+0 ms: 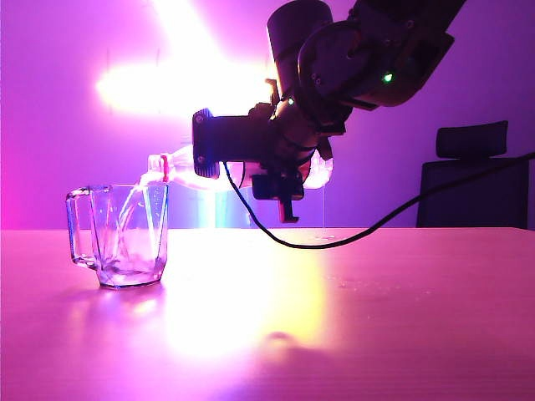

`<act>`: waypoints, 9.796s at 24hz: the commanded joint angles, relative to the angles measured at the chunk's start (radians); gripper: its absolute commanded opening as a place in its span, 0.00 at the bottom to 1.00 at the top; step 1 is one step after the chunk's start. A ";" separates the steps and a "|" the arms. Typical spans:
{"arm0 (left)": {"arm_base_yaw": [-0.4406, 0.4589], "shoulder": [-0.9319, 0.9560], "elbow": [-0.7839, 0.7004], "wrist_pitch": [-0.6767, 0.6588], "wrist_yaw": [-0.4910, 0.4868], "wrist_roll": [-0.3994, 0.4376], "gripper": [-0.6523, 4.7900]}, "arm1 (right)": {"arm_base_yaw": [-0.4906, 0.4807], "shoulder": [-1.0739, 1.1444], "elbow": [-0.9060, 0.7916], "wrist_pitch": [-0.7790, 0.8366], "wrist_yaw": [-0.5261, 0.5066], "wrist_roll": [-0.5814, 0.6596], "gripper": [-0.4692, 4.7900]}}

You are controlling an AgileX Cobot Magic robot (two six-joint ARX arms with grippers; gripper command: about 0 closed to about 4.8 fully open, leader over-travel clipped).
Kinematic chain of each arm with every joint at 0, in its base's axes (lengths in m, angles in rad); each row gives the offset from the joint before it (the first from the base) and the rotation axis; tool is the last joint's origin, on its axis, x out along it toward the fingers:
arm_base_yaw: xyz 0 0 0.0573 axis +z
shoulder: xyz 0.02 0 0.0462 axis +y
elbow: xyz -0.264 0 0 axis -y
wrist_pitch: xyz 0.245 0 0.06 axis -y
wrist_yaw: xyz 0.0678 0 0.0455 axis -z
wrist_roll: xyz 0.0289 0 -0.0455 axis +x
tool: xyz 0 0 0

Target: Pick up the mineral water bottle on the table and pour water into the mug until it's half full.

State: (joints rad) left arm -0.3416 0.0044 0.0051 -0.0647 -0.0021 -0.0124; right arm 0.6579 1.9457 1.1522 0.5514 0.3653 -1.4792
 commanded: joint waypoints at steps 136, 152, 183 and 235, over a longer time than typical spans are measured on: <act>0.310 0.002 0.004 0.009 0.003 0.004 0.12 | -0.158 -0.829 -1.153 0.681 -0.249 1.673 0.89; 0.349 0.002 0.004 0.009 0.003 0.004 0.12 | -0.161 -1.439 -1.148 0.090 -0.249 1.662 0.11; 0.349 0.002 0.004 0.009 0.003 0.004 0.12 | -0.500 -1.859 -1.150 -0.358 -0.253 1.444 0.09; 0.349 0.002 0.004 0.008 0.003 0.004 0.12 | -0.652 -1.946 -1.151 -0.473 -0.319 1.423 0.09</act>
